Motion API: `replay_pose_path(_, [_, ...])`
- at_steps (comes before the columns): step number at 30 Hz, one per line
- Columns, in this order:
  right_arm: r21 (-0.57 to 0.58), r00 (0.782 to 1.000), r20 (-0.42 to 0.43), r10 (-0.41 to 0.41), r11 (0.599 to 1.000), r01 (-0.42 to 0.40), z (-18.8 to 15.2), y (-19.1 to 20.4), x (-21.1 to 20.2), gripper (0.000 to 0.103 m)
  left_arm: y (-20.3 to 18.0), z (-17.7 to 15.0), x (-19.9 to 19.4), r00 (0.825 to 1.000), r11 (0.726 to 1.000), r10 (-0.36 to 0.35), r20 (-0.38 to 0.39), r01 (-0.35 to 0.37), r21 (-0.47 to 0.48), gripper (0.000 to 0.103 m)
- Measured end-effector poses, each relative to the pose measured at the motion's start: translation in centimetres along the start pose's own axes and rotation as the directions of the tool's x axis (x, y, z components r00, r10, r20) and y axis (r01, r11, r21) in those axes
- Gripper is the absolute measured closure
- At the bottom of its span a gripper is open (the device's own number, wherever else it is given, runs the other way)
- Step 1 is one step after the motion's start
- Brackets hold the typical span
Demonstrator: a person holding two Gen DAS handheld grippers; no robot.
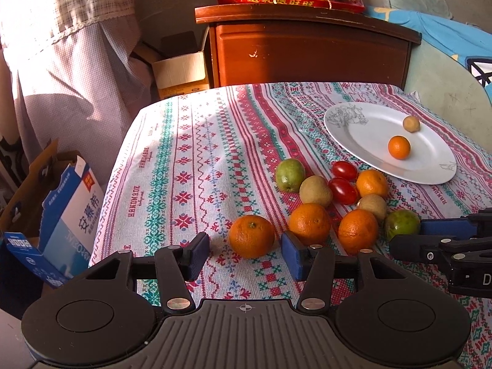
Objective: Organize fruits
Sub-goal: 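Grasp another tangerine with the left tool while the right tool grasps a green lime, then carry the tangerine and lime onto the white plate and open both tools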
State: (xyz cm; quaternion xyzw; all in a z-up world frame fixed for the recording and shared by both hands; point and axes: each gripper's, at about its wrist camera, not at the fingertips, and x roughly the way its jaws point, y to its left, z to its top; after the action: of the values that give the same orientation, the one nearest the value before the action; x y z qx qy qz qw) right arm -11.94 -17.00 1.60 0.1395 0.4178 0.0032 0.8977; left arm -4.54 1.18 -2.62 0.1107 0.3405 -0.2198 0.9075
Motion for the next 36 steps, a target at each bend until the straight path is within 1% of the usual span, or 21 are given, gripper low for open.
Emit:
replay_pose_path(3, [0.001,1.0,0.004,-0.002,1.0,0.002,0.1,-0.1,0.2,0.064,-0.2,0.0,0.1,1.0,1.0,-0.007,0.004,0.007,0.007,0.054])
replay_pose_path(6, [0.003,1.0,0.009,-0.005,1.0,0.005,0.2,-0.1,0.3,0.066,-0.2,0.1,0.1,1.0,1.0,-0.011,0.007,0.011,0.004,0.059])
replay_pose_path(8, [0.002,1.0,0.011,-0.003,1.0,0.003,0.2,-0.1,0.4,0.069,-0.2,0.1,0.1,1.0,1.0,-0.018,0.008,0.018,0.005,0.064])
replay_pose_path(9, [0.001,1.0,0.013,-0.003,1.0,0.002,0.2,-0.2,0.4,0.07,-0.2,0.1,0.1,1.0,1.0,-0.02,0.007,0.02,0.007,0.065])
replay_pose_path(11, [0.001,1.0,0.015,0.0,1.0,0.0,0.2,-0.2,0.5,0.07,-0.3,0.1,0.1,1.0,1.0,-0.02,0.008,0.02,0.011,0.071])
replay_pose_path(13, [0.002,1.0,0.015,0.002,1.0,-0.002,0.2,-0.2,0.4,0.07,-0.4,0.1,0.0,1.0,1.0,-0.021,0.009,0.021,0.011,0.074])
replay_pose_path(18, [0.004,1.0,0.017,0.002,1.0,-0.002,0.2,-0.2,0.1,0.07,-0.5,0.0,-0.2,1.0,1.0,-0.016,0.01,0.016,0.009,0.075])
replay_pose_path(28, [0.003,0.999,0.034,0.013,1.0,-0.014,0.4,0.0,-1.0,0.07,0.0,0.5,-1.8,1.0,0.999,-0.017,0.022,0.017,-0.037,0.075])
replay_pose_path(32, [0.024,0.999,0.048,0.017,1.0,-0.018,0.8,-0.4,-1.6,0.07,0.2,0.9,-2.2,0.999,0.997,-0.029,0.024,0.031,-0.073,0.075])
replay_pose_path(36, [0.069,0.997,0.072,0.029,0.997,-0.034,1.9,-1.4,-2.7,0.07,-0.1,1.5,-2.7,0.998,0.994,-0.048,0.035,0.051,-0.096,0.075])
